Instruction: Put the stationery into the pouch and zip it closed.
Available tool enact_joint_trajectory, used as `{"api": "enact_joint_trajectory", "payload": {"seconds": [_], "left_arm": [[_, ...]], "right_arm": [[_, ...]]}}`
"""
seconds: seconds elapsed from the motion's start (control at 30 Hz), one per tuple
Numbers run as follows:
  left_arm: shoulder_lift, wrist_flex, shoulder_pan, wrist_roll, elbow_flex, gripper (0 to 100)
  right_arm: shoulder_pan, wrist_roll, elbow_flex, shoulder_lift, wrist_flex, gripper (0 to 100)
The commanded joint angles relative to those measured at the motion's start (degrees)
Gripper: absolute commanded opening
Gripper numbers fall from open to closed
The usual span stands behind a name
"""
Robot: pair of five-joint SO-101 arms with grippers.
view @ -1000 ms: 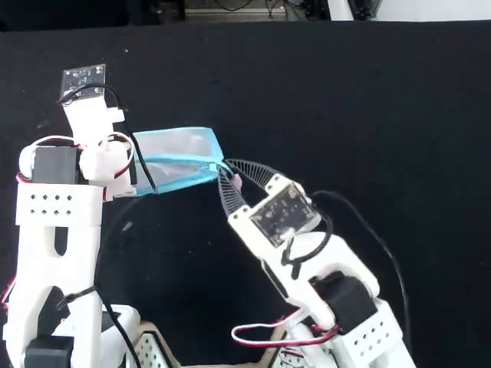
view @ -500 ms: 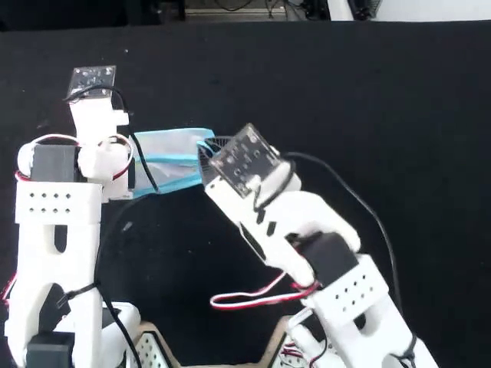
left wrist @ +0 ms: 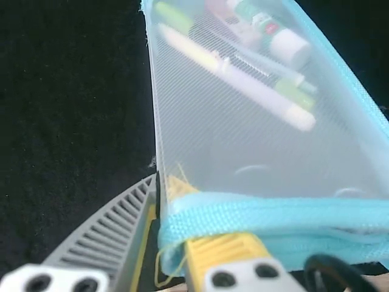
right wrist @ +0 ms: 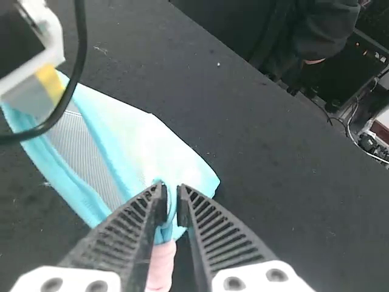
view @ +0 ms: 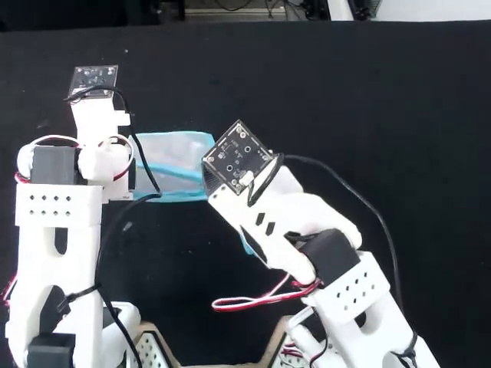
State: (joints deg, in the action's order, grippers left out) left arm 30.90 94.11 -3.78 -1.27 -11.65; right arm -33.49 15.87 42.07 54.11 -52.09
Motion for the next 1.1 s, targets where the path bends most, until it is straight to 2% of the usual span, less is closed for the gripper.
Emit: {"api": "enact_joint_trajectory", "payload": {"seconds": [0.0, 0.13, 0.3, 0.6, 0.8, 0.9, 1.07], "left_arm": [[1.6, 0.8, -0.1, 0.3, 2.5, 3], [1.6, 0.8, -0.1, 0.4, 2.5, 3], [1.6, 0.8, -0.1, 0.4, 2.5, 3], [1.6, 0.8, -0.1, 0.4, 2.5, 3], [1.6, 0.8, -0.1, 0.4, 2.5, 3], [1.6, 0.8, -0.1, 0.4, 2.5, 3], [1.6, 0.8, -0.1, 0.4, 2.5, 3]], "right_arm": [[-1.3, 0.2, -1.9, -0.3, -1.5, 1.6], [-5.8, 0.1, -2.2, -0.3, -4.7, 2.1], [-7.7, 0.1, -0.9, -0.4, -6.1, 12.3], [-7.6, 0.6, -0.2, 0.5, -8.3, 12.6], [-8.0, -2.4, -4.6, 10.4, -14.8, 12.9], [-7.6, -2.6, -0.6, 15.6, -16.4, 17.4], [-7.6, -2.5, 14.5, 23.7, -16.4, 25.6]]}}
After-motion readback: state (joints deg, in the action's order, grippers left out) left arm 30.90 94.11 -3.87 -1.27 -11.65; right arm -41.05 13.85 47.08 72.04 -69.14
